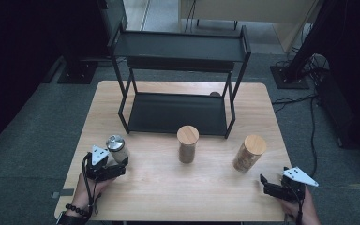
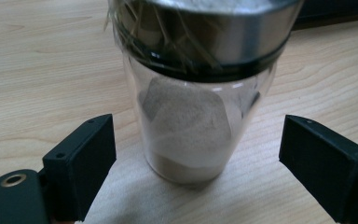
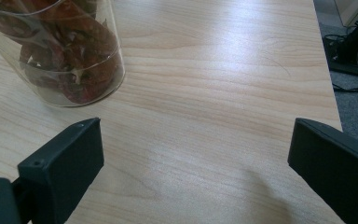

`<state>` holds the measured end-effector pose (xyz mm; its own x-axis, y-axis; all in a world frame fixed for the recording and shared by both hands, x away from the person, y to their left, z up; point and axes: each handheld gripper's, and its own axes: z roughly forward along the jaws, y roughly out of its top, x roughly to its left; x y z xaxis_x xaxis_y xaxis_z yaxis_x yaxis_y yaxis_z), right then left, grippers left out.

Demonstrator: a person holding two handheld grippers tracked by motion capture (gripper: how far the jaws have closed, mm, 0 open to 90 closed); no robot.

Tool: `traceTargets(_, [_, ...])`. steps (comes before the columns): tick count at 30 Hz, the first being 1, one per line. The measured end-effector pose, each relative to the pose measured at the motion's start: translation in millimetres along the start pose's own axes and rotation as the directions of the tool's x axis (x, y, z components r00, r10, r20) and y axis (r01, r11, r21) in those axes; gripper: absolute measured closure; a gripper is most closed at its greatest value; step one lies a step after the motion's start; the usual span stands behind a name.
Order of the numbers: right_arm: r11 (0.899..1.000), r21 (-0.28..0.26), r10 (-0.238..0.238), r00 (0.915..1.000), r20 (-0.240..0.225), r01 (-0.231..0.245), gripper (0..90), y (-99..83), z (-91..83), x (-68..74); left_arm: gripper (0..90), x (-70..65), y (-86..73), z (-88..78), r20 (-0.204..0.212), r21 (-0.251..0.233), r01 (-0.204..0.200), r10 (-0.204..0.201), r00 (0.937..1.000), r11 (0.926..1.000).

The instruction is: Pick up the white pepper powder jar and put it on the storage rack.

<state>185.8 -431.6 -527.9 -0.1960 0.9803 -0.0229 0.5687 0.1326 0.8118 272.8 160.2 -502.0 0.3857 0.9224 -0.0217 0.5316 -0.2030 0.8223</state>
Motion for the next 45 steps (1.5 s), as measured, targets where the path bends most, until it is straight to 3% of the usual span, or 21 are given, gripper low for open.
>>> traceTargets(9, [1.000,-0.001,0.000,1.0000,0.001,0.000,3.3,0.0,-0.1,-0.1,11.4,-1.4,6.1,7.3,-0.004,0.010,0.011,-0.011,0.9999,0.9999])
traceTargets(11, [1.000,-0.001,0.000,1.0000,0.000,0.000,3.3,0.0,-0.1,-0.1,17.7,-1.5,6.9,8.0,-0.010,0.002,0.011,-0.011,0.9999,0.9999])
traceTargets(18, [1.000,-0.002,-0.002,1.0000,0.002,0.002,3.3,-0.1,-0.1,0.1,18.2,-1.7,8.8,11.3,-0.015,0.006,0.021,-0.021,0.9997,0.9998])
traceTargets(19, [1.000,-0.002,-0.001,1.0000,0.002,0.001,3.3,-0.1,-0.1,0.0,24.3,-1.6,9.0,11.7,-0.021,0.002,0.030,-0.030,0.9993,0.9996])
traceTargets(23, [1.000,-0.003,0.005,1.0000,0.003,-0.005,3.3,-0.2,-0.3,-0.8,25.7,0.2,10.8,12.7,-0.031,0.007,0.052,-0.052,0.9982,0.9986])
traceTargets(34, [1.000,-0.002,0.002,1.0000,0.003,-0.002,3.3,-0.1,-0.1,-0.5,28.2,-1.0,14.5,15.1,-0.028,0.007,0.067,-0.067,0.9974,0.9977])
traceTargets(45, [1.000,-0.003,0.002,1.0000,0.001,-0.002,3.3,-0.1,-0.2,-0.4,29.8,-5.6,19.5,21.7,-0.053,0.012,0.053,-0.053,0.9972,0.9985])
